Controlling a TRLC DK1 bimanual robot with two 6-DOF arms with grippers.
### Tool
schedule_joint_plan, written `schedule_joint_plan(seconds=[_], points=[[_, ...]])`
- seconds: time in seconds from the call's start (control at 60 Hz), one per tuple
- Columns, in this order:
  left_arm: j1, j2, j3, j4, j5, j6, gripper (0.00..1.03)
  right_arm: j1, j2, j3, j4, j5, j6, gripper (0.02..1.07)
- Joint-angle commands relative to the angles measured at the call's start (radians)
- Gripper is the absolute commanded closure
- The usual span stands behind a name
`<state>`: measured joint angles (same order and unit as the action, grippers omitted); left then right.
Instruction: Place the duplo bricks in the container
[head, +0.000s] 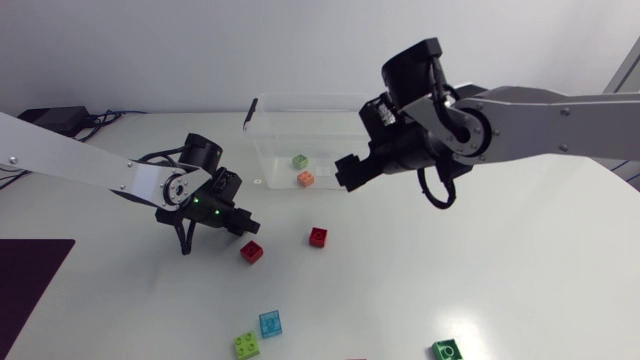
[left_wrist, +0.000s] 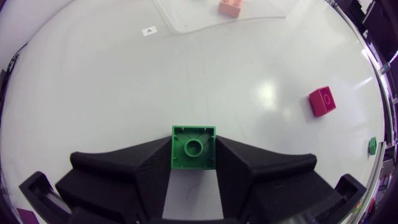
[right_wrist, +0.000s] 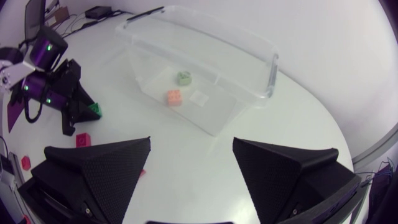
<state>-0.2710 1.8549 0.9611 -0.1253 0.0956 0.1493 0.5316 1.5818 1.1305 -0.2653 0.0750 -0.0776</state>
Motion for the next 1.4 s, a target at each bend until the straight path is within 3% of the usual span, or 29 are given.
schedule_joint_plan(seconds=[0.0,0.25,0.45,0.85,1.267,1.333,1.383], points=[[-0.010,-0.094,0.039,-0.039,0.000,-0.017,0.76,0.018,-0.003,-0.040,-0.003,-0.018,-0.039,0.11],[-0.016,-0.273,0.154,-0.181,0.046,-0.020,0.75,0.054,0.027,-0.071,-0.005,-0.106,-0.079,0.11],[-0.030,-0.298,0.243,-0.189,0.056,-0.036,0.75,0.096,0.078,-0.098,-0.006,-0.141,-0.111,0.11],[-0.057,-0.171,0.377,0.023,0.076,-0.082,0.75,0.133,0.198,-0.097,0.021,-0.172,-0.151,0.11],[-0.048,0.090,0.590,0.116,0.078,-0.073,0.73,0.128,0.296,-0.072,0.054,-0.178,-0.182,0.11],[-0.045,0.119,0.607,0.131,0.078,-0.076,0.71,0.125,0.305,-0.069,0.054,-0.179,-0.192,0.11],[-0.045,0.129,0.610,0.142,0.078,-0.077,0.53,0.122,0.311,-0.066,0.054,-0.182,-0.197,0.11]])
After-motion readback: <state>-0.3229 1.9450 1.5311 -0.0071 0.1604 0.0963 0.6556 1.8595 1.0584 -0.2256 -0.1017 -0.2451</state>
